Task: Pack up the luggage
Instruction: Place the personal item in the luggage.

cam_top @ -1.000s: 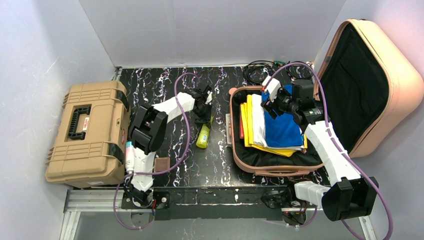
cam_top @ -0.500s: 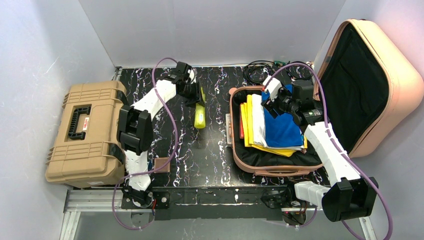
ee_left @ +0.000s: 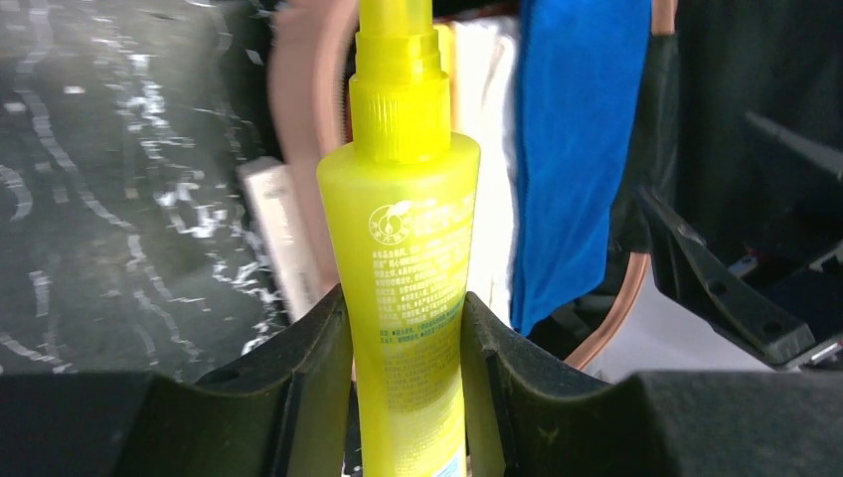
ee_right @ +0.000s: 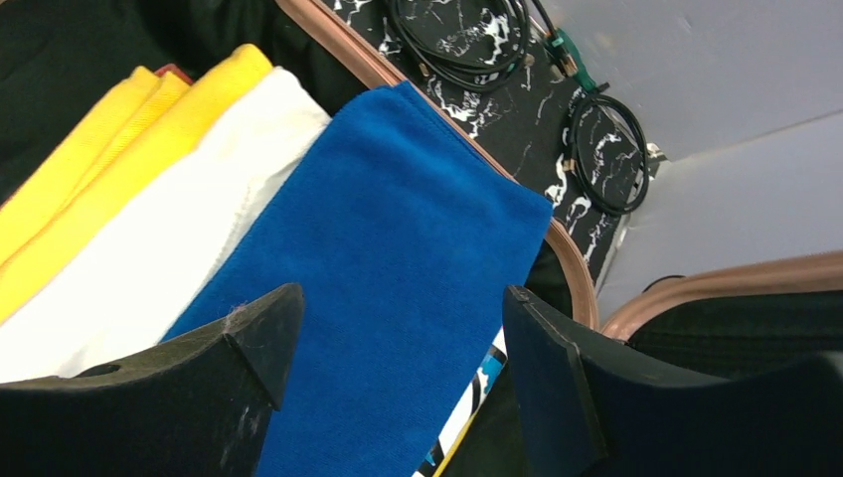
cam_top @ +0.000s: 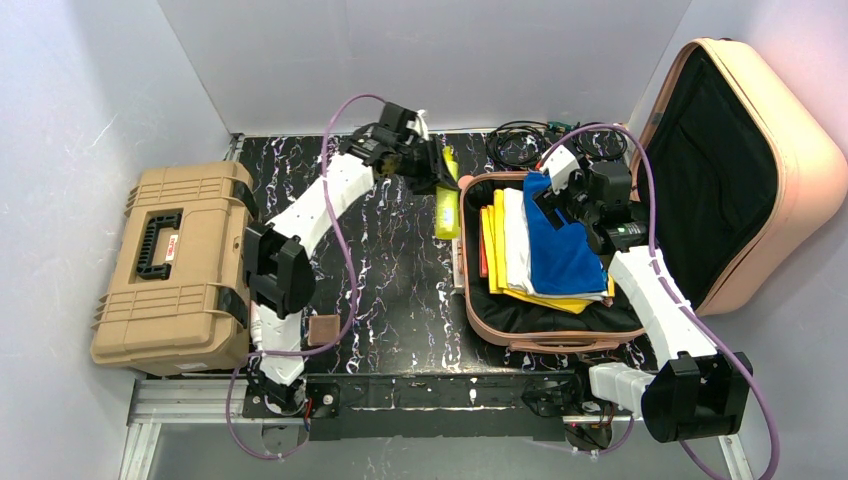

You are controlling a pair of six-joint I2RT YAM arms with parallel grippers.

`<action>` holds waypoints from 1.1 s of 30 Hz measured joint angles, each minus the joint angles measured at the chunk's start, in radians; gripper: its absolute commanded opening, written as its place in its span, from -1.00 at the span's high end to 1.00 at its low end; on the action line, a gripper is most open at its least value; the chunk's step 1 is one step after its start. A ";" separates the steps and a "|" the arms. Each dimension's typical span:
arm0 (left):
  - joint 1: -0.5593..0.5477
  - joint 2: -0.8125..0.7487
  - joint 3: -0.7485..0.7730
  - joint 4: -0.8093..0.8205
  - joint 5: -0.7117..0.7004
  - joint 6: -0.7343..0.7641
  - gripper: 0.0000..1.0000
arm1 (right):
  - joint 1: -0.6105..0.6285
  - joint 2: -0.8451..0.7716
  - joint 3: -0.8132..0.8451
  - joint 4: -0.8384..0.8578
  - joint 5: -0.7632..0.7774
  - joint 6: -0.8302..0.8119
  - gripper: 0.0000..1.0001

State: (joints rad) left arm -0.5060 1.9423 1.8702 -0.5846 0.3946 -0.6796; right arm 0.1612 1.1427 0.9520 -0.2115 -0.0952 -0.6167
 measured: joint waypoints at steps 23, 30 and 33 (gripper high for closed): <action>-0.209 0.237 0.170 -0.075 -0.147 -0.014 1.00 | -0.010 0.002 -0.001 0.036 0.047 0.019 -0.65; -0.233 0.246 0.170 -0.082 -0.174 -0.021 0.82 | -0.011 0.002 -0.001 0.036 0.047 0.019 -0.65; -0.233 0.246 0.170 -0.087 -0.181 -0.029 0.63 | -0.010 0.002 -0.001 0.036 0.047 0.019 -0.64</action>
State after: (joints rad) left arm -0.7387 2.1887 2.0399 -0.6720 0.2134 -0.7082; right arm 0.1509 1.1450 0.9508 -0.1757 -0.0483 -0.5972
